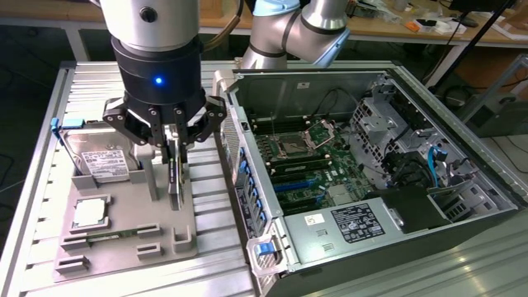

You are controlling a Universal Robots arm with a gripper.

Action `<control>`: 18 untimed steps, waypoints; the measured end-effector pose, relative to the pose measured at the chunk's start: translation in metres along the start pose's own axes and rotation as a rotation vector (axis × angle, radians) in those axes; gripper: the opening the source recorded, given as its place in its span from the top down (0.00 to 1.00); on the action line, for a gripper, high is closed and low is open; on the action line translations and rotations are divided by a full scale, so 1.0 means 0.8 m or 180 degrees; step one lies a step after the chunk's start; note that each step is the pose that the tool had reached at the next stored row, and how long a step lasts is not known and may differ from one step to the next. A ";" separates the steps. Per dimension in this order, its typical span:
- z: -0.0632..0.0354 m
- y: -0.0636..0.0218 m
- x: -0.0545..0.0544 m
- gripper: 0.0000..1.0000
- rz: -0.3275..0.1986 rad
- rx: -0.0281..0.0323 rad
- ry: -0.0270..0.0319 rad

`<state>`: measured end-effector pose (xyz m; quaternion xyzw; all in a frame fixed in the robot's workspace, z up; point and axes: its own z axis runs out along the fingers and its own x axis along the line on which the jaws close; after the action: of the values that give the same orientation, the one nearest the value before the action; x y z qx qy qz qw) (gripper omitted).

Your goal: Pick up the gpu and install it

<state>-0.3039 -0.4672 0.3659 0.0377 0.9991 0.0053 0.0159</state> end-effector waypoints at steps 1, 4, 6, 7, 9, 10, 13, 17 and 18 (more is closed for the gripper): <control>-0.001 0.000 0.000 0.73 0.0000 0.0002 0.0000; -0.004 0.000 0.000 0.73 0.0000 0.0012 -0.0001; -0.005 0.000 0.000 0.73 0.0000 0.0017 -0.0001; -0.005 0.000 0.000 0.73 -0.0001 0.0019 -0.0002; -0.006 0.000 0.000 0.73 -0.0001 0.0024 -0.0002; -0.007 0.000 0.000 0.73 -0.0001 0.0027 -0.0002; -0.009 0.000 0.000 0.73 -0.0001 0.0036 -0.0002; -0.011 0.000 0.000 0.73 -0.0001 0.0044 -0.0003; -0.012 0.000 0.000 0.73 -0.0001 0.0046 -0.0003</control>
<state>-0.3039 -0.4672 0.3754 0.0376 0.9992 -0.0019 0.0161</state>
